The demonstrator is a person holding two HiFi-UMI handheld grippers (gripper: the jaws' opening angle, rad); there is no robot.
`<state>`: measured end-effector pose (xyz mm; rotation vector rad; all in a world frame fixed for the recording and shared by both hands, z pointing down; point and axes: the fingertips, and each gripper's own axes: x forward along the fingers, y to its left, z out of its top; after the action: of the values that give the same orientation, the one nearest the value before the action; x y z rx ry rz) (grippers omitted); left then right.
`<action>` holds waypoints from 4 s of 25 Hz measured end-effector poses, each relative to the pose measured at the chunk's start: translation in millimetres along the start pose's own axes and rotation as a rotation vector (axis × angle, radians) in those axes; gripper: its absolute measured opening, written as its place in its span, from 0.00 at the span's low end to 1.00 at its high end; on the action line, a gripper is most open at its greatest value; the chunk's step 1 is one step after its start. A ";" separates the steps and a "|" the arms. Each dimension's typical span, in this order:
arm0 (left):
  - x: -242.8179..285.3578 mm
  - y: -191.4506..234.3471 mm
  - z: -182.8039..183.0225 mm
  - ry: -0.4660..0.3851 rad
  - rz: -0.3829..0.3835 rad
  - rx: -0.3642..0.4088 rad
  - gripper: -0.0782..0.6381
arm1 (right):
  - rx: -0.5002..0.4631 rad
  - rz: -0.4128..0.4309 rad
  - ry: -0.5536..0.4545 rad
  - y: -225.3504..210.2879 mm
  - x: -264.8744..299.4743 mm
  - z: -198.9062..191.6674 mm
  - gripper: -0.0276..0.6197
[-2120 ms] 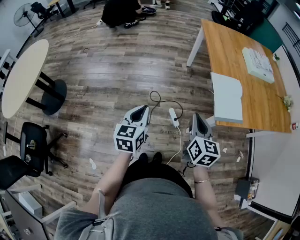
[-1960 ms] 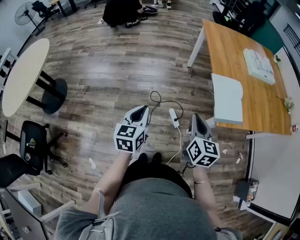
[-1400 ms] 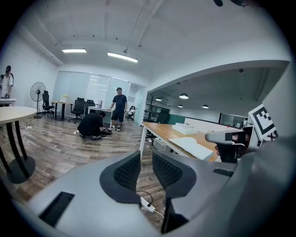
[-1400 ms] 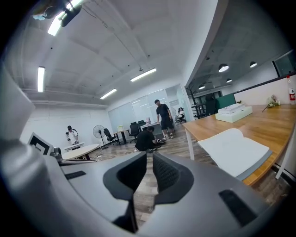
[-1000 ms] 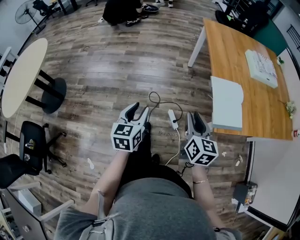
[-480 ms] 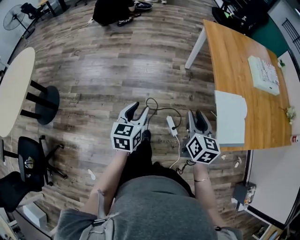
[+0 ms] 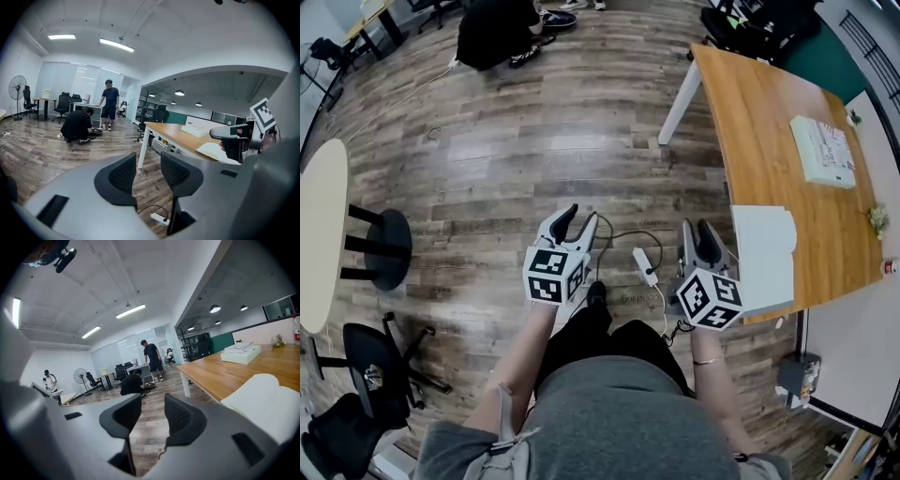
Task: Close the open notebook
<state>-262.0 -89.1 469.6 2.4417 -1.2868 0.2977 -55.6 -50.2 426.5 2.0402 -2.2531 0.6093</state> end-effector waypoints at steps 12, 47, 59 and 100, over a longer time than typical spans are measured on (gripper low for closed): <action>84.2 -35.8 20.3 0.055 -0.170 0.065 0.32 | 0.068 -0.167 -0.060 -59.5 -0.6 23.6 0.27; 269.0 -339.3 39.6 0.227 -1.064 0.457 0.32 | 0.413 -1.030 -0.406 -254.0 -147.1 43.2 0.27; 238.3 -392.6 0.7 0.318 -1.385 0.607 0.32 | 0.604 -1.430 -0.509 -194.5 -222.8 -24.6 0.27; 166.2 -427.6 -102.6 0.497 -1.542 0.838 0.32 | 1.136 -1.184 -0.698 -195.8 -205.6 -156.1 0.44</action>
<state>183.3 50.0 527.7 2.8185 1.2101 0.9473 125.0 182.4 561.6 3.8468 -0.1145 1.2201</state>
